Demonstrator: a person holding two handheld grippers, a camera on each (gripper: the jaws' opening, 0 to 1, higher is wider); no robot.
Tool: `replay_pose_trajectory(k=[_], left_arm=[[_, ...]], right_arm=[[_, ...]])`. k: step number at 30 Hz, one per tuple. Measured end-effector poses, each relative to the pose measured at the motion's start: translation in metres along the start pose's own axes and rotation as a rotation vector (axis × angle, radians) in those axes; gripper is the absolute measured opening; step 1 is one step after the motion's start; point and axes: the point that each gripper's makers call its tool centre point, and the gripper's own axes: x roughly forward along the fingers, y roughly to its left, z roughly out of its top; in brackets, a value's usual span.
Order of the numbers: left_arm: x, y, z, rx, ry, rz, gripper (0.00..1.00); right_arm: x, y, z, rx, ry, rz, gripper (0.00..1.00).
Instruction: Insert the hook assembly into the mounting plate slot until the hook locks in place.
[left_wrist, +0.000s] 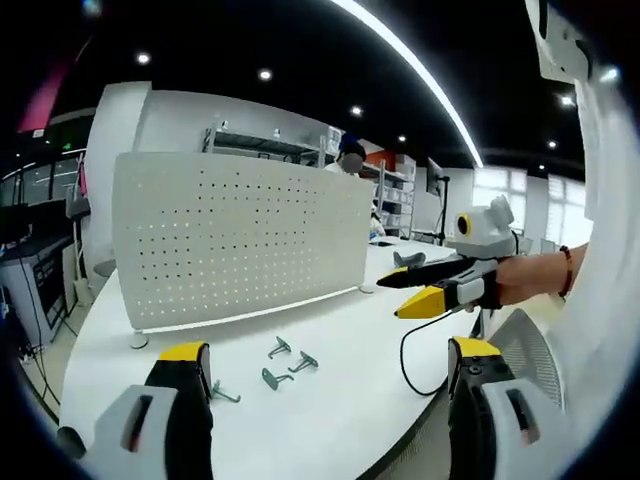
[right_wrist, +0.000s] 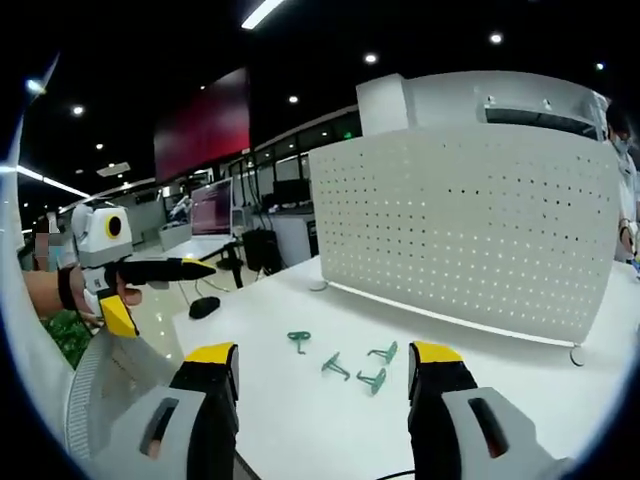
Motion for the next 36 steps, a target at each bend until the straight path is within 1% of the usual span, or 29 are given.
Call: replay_pose_trajectory(k=[4,6,8,9,12,15,19,21,23,28,29,31,33,35,36], left_arm=[[0.005,0.001,-0.003,0.012,0.026,-0.011,1.00],[0.008,-0.001,-0.003,0.035,0.031,-0.018,1.00],[0.010,-0.002,-0.002,0.034,0.035,-0.022,1.00],[0.011,-0.002,-0.002,0.029,0.035,-0.024,1.00],[0.012,-0.004,0.002,0.019,0.013,-0.018,1.00],[0.011,-0.005,0.002,0.013,0.010,-0.010,1.00],[0.009,-0.002,-0.004,0.011,0.024,0.007,1.00],[0.009,0.000,-0.009,0.015,0.042,0.012,1.00],[0.009,0.001,-0.012,0.023,0.051,0.015,1.00],[0.013,0.001,-0.020,0.026,0.070,0.004,1.00],[0.012,0.001,-0.023,0.022,0.082,0.003,1.00],[0.011,0.000,-0.022,0.016,0.083,0.002,1.00],[0.010,0.000,-0.021,0.011,0.066,0.001,1.00],[0.011,0.001,-0.024,0.002,0.069,0.000,1.00],[0.011,0.002,-0.024,0.001,0.073,0.001,1.00]], right_arm=[[-0.002,0.000,-0.002,0.007,0.003,-0.009,0.69],[-0.003,0.000,-0.004,0.001,0.014,-0.009,0.69],[-0.004,0.001,-0.006,0.007,0.015,-0.003,0.68],[-0.005,0.002,-0.007,0.015,0.020,0.004,0.68],[-0.004,0.003,-0.010,0.004,0.029,0.011,0.68],[-0.002,0.004,-0.011,0.010,0.029,0.020,0.68],[0.003,0.005,-0.013,0.008,0.043,0.036,0.66],[0.003,0.006,-0.011,0.009,0.032,0.043,0.66],[0.004,0.003,-0.013,-0.003,0.040,0.037,0.66],[0.003,-0.003,-0.019,0.014,0.043,0.019,0.65],[0.003,-0.004,-0.020,0.017,0.044,0.018,0.65],[0.002,-0.003,-0.021,0.023,0.049,0.015,0.64],[0.002,-0.003,-0.022,0.022,0.050,0.012,0.63],[0.003,-0.003,-0.022,0.023,0.050,0.009,0.63],[0.003,-0.004,-0.024,0.023,0.062,0.006,0.63]])
